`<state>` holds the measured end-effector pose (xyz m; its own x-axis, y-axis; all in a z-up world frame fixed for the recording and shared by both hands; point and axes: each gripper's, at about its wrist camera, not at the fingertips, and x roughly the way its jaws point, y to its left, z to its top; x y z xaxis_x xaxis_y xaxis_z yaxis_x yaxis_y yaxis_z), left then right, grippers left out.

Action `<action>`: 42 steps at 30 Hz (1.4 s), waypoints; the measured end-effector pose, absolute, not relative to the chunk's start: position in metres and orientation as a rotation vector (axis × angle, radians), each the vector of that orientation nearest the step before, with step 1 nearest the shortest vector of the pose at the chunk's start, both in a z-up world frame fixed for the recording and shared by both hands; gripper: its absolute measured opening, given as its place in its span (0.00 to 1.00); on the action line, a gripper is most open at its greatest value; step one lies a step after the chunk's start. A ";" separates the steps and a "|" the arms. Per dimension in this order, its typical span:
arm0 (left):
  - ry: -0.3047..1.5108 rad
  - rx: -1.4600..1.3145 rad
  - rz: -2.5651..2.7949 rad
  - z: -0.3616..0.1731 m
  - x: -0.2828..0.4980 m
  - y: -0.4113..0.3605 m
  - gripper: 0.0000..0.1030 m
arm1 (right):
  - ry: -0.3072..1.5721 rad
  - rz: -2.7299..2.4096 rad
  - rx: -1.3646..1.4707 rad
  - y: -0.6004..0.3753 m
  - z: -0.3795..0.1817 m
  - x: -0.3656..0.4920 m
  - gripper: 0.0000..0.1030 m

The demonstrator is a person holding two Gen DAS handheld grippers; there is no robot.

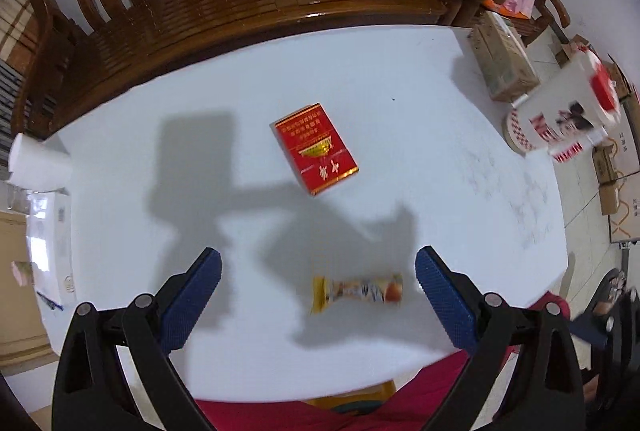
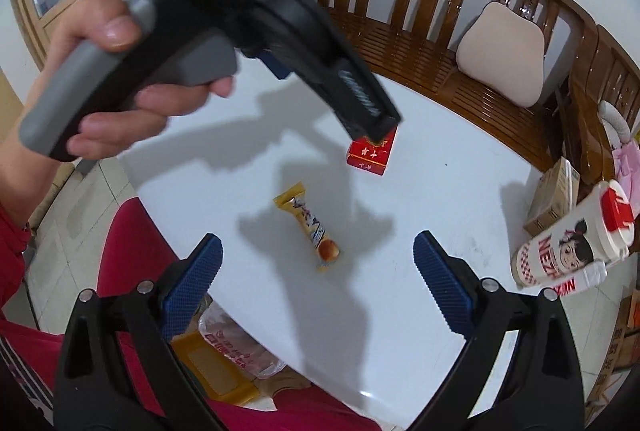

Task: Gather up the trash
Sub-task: 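Raise both empty tools back up over the table, then grasp the red cigarette pack with left tool while right tool grasps yellow snack wrapper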

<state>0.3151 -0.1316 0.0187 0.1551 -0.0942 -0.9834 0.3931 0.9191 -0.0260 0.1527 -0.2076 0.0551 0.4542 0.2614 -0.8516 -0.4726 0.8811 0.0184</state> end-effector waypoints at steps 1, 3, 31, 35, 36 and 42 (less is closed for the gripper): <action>1.389 0.245 -0.355 0.012 0.321 -0.133 0.92 | 1.007 0.460 -0.238 -0.206 0.052 0.157 0.91; 1.409 0.230 -0.353 0.001 0.330 -0.136 0.92 | 1.016 0.476 -0.250 -0.204 0.045 0.164 0.91; 1.522 0.186 -0.290 -0.108 0.410 -0.165 0.92 | 1.149 0.612 -0.346 -0.159 -0.064 0.209 0.91; 1.535 0.175 -0.294 -0.113 0.413 -0.168 0.84 | 1.147 0.610 -0.371 -0.149 -0.075 0.210 0.91; 1.538 0.174 -0.294 -0.114 0.414 -0.167 0.82 | 1.144 0.609 -0.377 -0.147 -0.077 0.210 0.91; 1.532 0.203 -0.284 -0.119 0.416 -0.171 0.76 | 1.137 0.598 -0.397 -0.139 -0.086 0.211 0.85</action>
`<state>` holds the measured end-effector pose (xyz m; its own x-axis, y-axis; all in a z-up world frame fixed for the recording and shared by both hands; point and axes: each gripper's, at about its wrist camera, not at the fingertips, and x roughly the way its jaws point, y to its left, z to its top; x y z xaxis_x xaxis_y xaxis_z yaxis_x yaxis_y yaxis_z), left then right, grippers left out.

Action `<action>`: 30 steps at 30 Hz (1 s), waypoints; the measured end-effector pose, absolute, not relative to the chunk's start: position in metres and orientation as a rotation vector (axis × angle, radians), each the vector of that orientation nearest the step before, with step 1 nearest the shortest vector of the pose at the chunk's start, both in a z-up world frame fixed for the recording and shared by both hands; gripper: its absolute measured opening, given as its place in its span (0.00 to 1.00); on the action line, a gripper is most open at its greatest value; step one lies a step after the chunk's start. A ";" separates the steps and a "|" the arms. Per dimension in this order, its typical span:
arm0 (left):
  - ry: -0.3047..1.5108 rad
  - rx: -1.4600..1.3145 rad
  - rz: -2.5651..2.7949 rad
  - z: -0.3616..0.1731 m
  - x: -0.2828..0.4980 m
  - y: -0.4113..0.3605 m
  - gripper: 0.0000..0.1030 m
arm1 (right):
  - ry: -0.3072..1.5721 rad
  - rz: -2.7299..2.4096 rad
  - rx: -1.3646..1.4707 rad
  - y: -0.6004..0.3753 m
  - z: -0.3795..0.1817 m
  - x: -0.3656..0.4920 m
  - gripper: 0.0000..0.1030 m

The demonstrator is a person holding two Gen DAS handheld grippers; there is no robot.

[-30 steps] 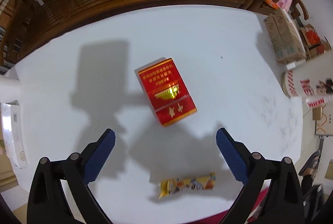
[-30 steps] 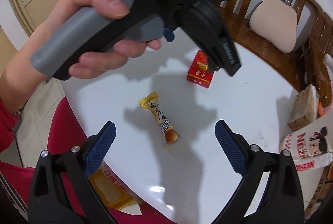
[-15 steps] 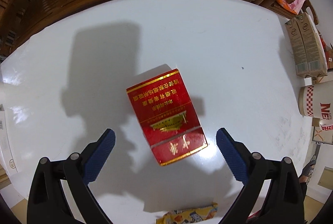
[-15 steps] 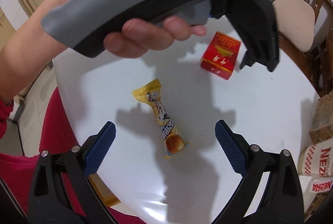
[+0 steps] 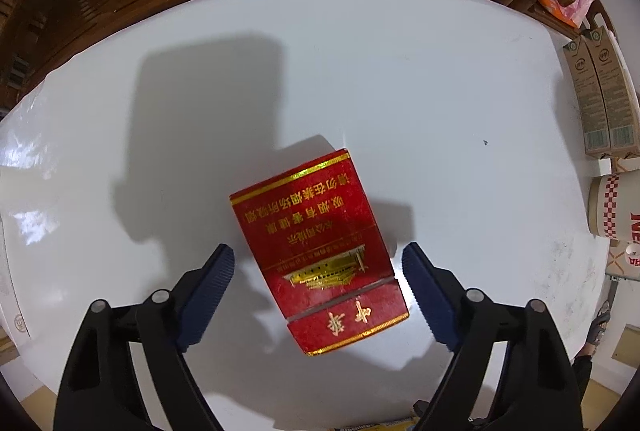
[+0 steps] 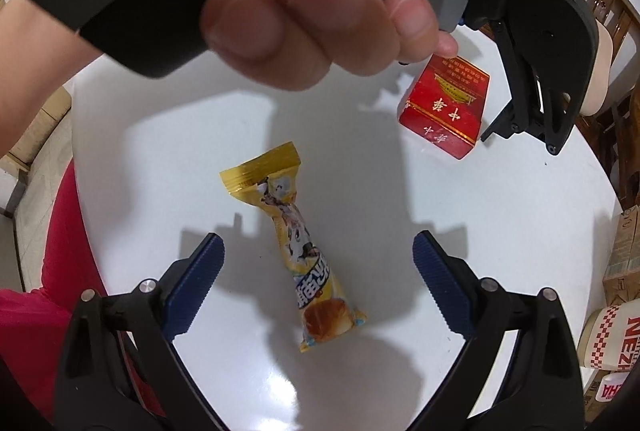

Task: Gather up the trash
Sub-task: 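Grasp the red cigarette pack with left tool while right tool grasps yellow snack wrapper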

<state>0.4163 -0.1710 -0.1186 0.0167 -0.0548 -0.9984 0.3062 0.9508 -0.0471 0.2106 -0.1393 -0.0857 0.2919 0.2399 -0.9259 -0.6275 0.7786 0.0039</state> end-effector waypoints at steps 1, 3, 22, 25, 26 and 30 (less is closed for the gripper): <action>1.540 0.211 -0.286 -0.121 0.416 -0.172 0.75 | 1.142 0.600 -0.396 -0.138 -0.087 0.211 0.83; 1.532 0.226 -0.291 -0.121 0.417 -0.172 0.74 | 1.145 0.598 -0.398 -0.136 -0.088 0.208 0.82; 1.493 0.236 -0.315 -0.115 0.414 -0.168 0.61 | 1.144 0.581 -0.347 -0.145 -0.080 0.198 0.34; 1.488 0.238 -0.324 -0.115 0.411 -0.166 0.61 | 1.149 0.571 -0.338 -0.140 -0.077 0.194 0.18; 1.485 0.243 -0.327 -0.115 0.411 -0.166 0.61 | 1.153 0.571 -0.334 -0.141 -0.076 0.194 0.16; 1.468 0.246 -0.330 -0.112 0.412 -0.162 0.60 | 1.166 0.568 -0.316 -0.144 -0.073 0.195 0.13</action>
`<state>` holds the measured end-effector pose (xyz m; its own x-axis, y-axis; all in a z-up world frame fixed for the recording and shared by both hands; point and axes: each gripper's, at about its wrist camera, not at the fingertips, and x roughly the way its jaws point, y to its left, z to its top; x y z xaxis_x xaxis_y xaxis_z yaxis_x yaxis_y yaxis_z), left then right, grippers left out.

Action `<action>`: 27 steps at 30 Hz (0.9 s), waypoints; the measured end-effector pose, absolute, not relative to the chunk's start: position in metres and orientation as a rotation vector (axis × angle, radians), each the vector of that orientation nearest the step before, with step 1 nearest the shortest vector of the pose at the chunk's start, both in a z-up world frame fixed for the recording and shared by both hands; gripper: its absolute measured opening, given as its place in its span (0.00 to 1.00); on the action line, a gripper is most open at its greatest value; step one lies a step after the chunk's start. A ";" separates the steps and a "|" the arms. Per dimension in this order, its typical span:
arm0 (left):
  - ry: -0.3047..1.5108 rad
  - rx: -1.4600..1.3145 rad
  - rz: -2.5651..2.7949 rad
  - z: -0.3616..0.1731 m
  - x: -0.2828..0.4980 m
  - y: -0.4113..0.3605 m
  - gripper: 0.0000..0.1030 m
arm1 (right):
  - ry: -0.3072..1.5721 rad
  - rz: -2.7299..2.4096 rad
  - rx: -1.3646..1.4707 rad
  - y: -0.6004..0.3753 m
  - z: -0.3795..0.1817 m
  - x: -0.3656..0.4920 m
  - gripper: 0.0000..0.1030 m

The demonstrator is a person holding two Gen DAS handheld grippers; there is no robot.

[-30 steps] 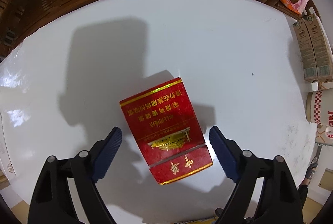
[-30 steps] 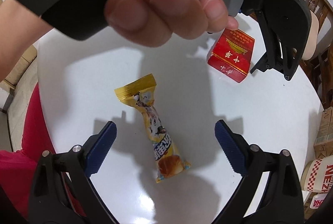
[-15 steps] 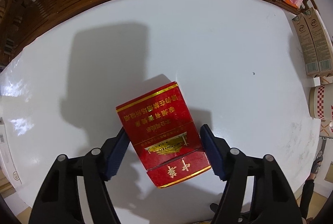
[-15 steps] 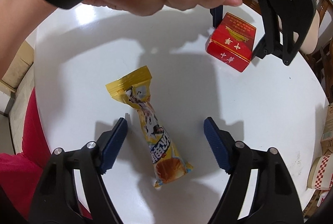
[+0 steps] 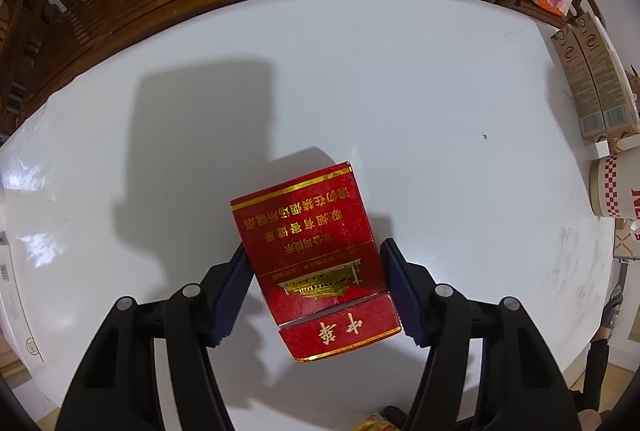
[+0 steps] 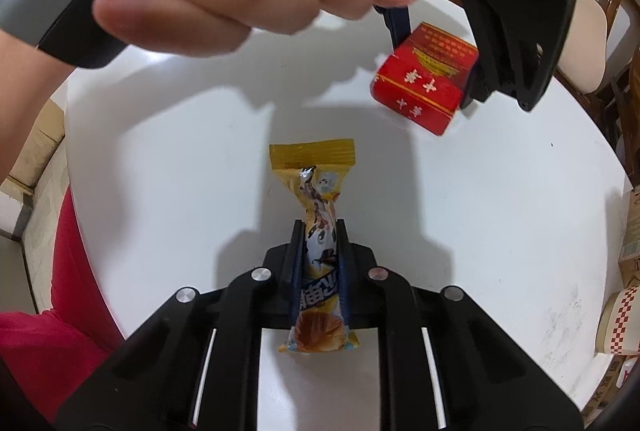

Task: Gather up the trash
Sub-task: 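Grasp the red cigarette pack with left tool while right tool grasps yellow snack wrapper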

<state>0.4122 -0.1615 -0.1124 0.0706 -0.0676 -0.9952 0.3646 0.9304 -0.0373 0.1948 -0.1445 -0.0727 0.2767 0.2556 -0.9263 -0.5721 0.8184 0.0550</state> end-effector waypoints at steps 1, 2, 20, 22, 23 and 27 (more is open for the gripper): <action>1.466 0.244 -0.332 -0.111 0.412 -0.161 0.60 | 1.170 0.565 -0.312 -0.148 -0.071 0.192 0.13; 1.465 0.239 -0.331 -0.109 0.412 -0.159 0.60 | 1.173 0.565 -0.307 -0.148 -0.070 0.191 0.13; 1.385 0.262 -0.306 -0.067 0.377 -0.112 0.60 | 1.153 0.462 -0.307 -0.123 -0.037 0.192 0.12; 1.377 0.270 -0.303 -0.062 0.366 -0.106 0.60 | 1.151 0.460 -0.308 -0.119 -0.036 0.190 0.12; 1.373 0.273 -0.302 -0.061 0.360 -0.104 0.60 | 1.149 0.459 -0.311 -0.116 -0.034 0.188 0.12; 1.348 0.294 -0.307 -0.051 0.335 -0.092 0.60 | 1.141 0.452 -0.318 -0.103 -0.027 0.174 0.12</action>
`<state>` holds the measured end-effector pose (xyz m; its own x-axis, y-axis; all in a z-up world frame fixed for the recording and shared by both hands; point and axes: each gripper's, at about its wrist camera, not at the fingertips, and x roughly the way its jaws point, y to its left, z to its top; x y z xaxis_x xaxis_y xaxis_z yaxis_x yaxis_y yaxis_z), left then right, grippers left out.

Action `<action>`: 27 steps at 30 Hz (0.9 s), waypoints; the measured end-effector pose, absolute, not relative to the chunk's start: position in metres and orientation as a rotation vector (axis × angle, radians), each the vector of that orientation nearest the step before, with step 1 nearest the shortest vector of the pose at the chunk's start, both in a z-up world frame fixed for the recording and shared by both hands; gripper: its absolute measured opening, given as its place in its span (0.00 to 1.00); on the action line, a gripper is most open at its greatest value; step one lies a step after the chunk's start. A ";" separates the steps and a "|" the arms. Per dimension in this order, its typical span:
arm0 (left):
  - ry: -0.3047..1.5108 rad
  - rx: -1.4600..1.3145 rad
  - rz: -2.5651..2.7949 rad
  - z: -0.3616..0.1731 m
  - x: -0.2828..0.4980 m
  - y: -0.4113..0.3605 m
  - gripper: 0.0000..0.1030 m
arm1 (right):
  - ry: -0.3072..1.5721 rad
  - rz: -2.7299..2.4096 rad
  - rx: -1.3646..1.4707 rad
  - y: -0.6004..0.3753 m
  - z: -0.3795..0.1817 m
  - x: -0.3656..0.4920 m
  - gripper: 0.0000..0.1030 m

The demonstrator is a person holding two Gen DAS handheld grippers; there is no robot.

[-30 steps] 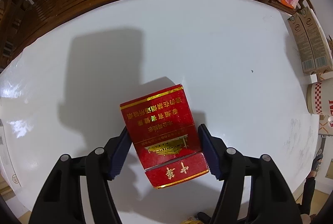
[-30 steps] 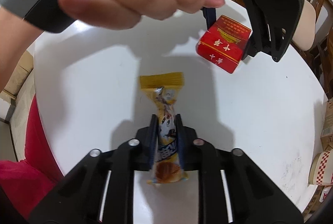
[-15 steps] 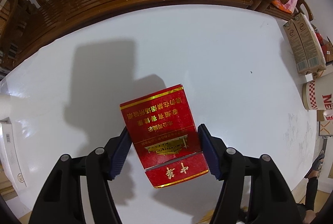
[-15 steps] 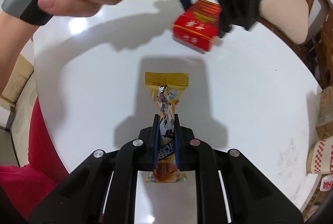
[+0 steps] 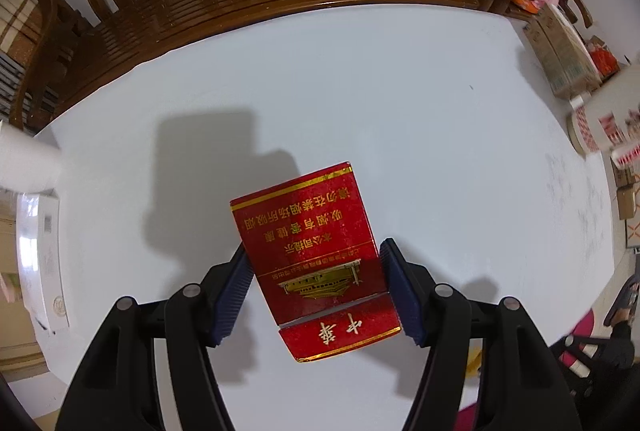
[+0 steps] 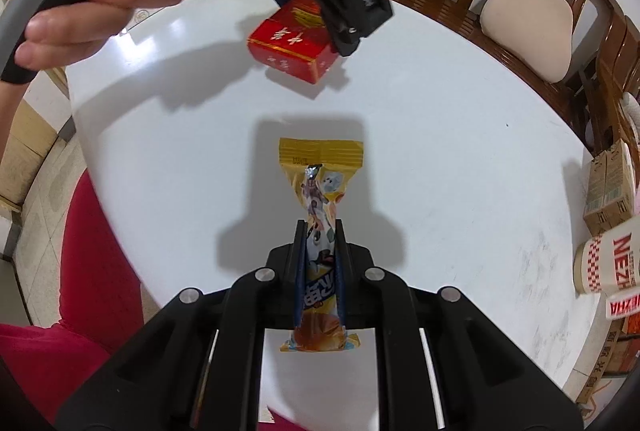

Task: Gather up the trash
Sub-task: 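Carry the held pack and wrapper down toward the bag under the table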

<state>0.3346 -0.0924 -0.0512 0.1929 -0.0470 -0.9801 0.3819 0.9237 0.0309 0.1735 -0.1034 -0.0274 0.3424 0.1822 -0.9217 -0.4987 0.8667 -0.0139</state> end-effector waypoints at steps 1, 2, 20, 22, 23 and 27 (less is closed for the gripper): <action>1.342 0.297 -0.309 -0.049 0.327 -0.089 0.60 | 1.140 0.451 -0.319 -0.100 -0.031 0.170 0.12; 1.333 0.300 -0.316 -0.047 0.317 -0.085 0.60 | 1.140 0.450 -0.319 -0.099 -0.034 0.166 0.12; 1.259 0.299 -0.383 -0.050 0.179 -0.020 0.60 | 1.119 0.459 -0.352 -0.079 -0.049 0.085 0.12; 1.254 0.304 -0.381 -0.054 0.167 -0.016 0.60 | 1.121 0.461 -0.353 -0.077 -0.052 0.076 0.12; 1.247 0.311 -0.384 -0.056 0.160 -0.015 0.60 | 1.122 0.463 -0.355 -0.075 -0.052 0.071 0.12; 1.246 0.300 -0.403 -0.066 0.139 -0.010 0.60 | 1.123 0.462 -0.354 -0.071 -0.058 0.064 0.12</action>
<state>0.1394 -0.0095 -0.0657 0.2637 -0.1315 -0.9556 0.4524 0.8918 0.0021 0.0642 -0.0714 -0.0583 0.3555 0.1749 -0.9182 -0.5222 0.8519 -0.0399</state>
